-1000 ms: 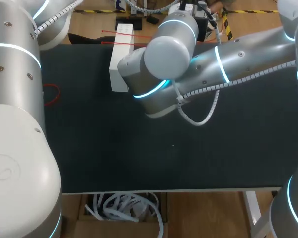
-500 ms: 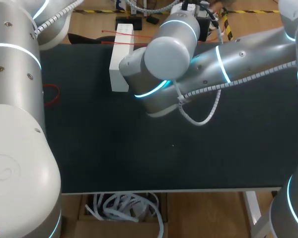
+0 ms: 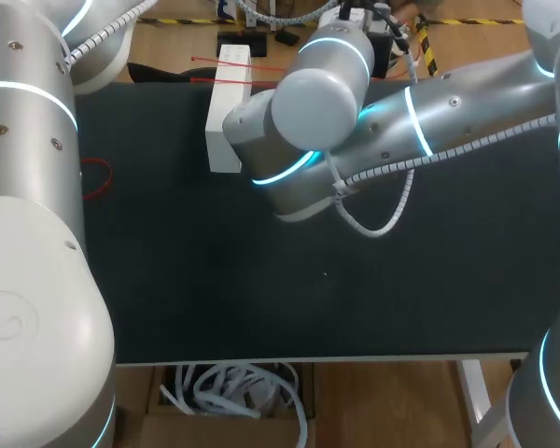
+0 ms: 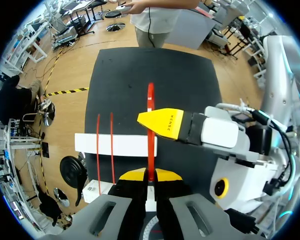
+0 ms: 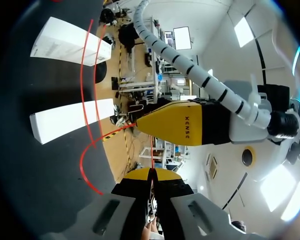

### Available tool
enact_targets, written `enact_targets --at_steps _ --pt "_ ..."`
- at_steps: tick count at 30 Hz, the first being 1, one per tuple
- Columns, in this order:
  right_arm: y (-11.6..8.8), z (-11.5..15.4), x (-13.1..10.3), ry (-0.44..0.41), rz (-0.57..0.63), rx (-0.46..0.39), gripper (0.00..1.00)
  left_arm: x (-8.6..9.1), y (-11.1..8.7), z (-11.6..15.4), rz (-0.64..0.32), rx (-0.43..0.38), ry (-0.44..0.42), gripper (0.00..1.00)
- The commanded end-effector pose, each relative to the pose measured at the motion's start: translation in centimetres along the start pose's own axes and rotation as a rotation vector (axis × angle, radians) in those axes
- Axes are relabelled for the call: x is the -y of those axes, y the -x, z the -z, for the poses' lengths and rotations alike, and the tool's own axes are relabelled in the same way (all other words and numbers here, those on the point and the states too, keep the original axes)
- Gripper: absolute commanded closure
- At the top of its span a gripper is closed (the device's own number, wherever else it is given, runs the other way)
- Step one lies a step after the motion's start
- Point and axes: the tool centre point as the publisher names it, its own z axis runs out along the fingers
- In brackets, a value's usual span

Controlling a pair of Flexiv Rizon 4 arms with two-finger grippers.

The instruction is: Grab the tape and strap the tape.

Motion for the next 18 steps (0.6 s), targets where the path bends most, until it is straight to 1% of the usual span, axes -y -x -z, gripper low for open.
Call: enact_targets --at_steps 1,18 --pt "0.20 0.17 0.00 0.001 0.004 -0.006 1.00 0.12 0.19 0.16 0.001 -0.005 0.006 1.00" --pt "0.39 -0.02 0.00 -0.002 0.010 0.000 1.00 0.12 0.19 0.16 0.001 -0.005 0.006 1.00"
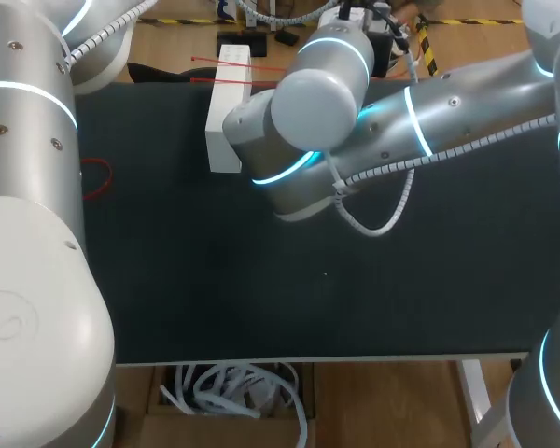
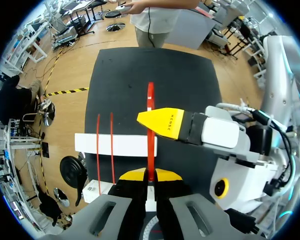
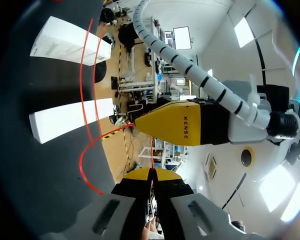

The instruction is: Grab the tape and strap the tape.

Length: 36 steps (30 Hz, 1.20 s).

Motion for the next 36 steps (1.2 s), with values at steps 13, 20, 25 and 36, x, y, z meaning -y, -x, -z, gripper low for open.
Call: enact_targets --at_steps 13,20,25,36 --pt "0.1 0.3 -0.6 0.015 0.016 -0.010 1.00 0.1 0.2 0.2 0.001 -0.005 0.006 1.00" --pt "0.1 0.5 -0.9 0.024 0.019 -0.012 1.00 0.1 0.2 0.2 0.001 -0.005 0.006 1.00" --pt "0.0 0.5 -0.9 0.027 0.021 -0.015 1.00 0.1 0.2 0.2 0.001 -0.005 0.006 1.00" --pt "-0.3 0.8 -1.2 0.039 0.029 -0.019 1.00 0.1 0.2 0.2 0.001 -0.005 0.006 1.00"
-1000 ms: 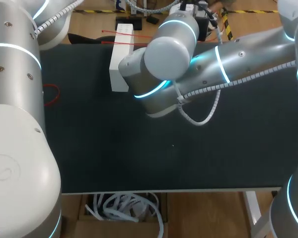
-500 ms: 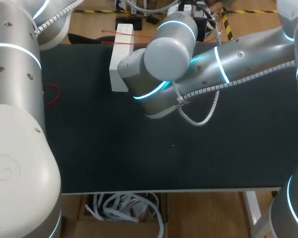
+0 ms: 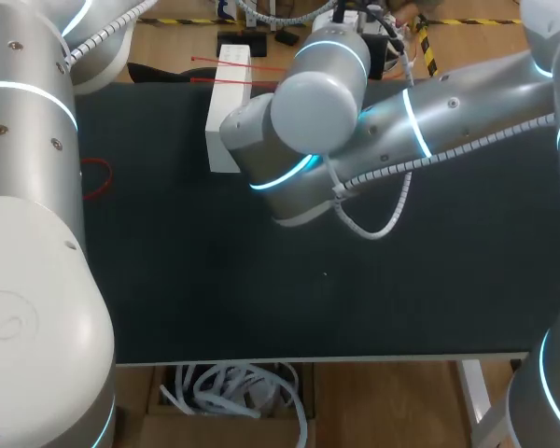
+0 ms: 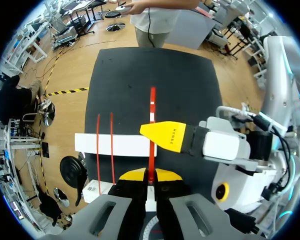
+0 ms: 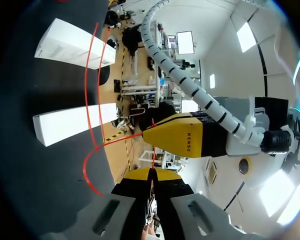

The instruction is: Grab the tape and strap the tape.

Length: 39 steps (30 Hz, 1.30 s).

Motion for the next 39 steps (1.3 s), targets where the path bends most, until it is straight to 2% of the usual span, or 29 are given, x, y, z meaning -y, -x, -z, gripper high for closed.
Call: enact_targets --at_steps 1,39 --pt "0.2 0.1 0.0 0.004 0.003 -0.004 1.00 0.1 0.2 0.2 0.001 -0.005 0.005 1.00" --pt "0.6 0.3 -1.6 0.055 0.034 0.011 1.00 0.1 0.2 0.2 0.001 -0.005 0.005 1.00"
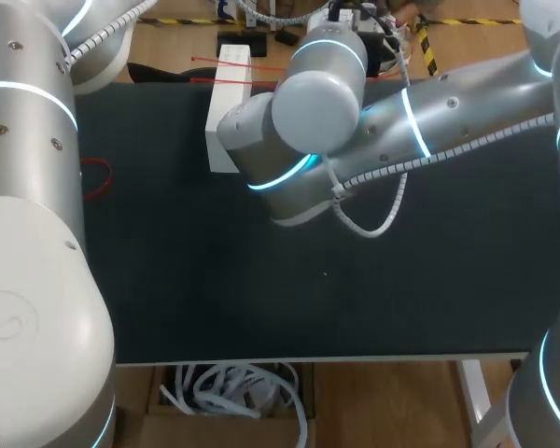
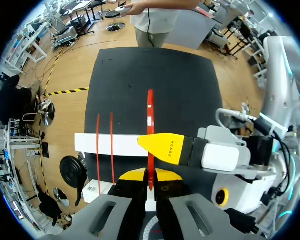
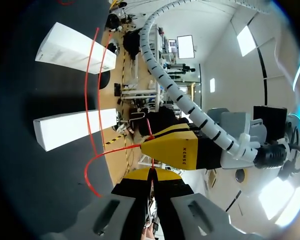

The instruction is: Grab the tape and strap the tape.

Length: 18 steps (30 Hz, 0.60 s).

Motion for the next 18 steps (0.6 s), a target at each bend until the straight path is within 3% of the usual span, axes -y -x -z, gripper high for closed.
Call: enact_targets --at_steps 1,18 --pt "0.11 0.23 -0.22 0.012 0.004 0.002 1.00 0.13 0.18 0.16 0.001 -0.005 0.005 1.00" --pt "0.04 0.19 -0.45 0.019 0.011 -0.003 1.00 0.13 0.18 0.16 0.001 -0.005 0.005 1.00"
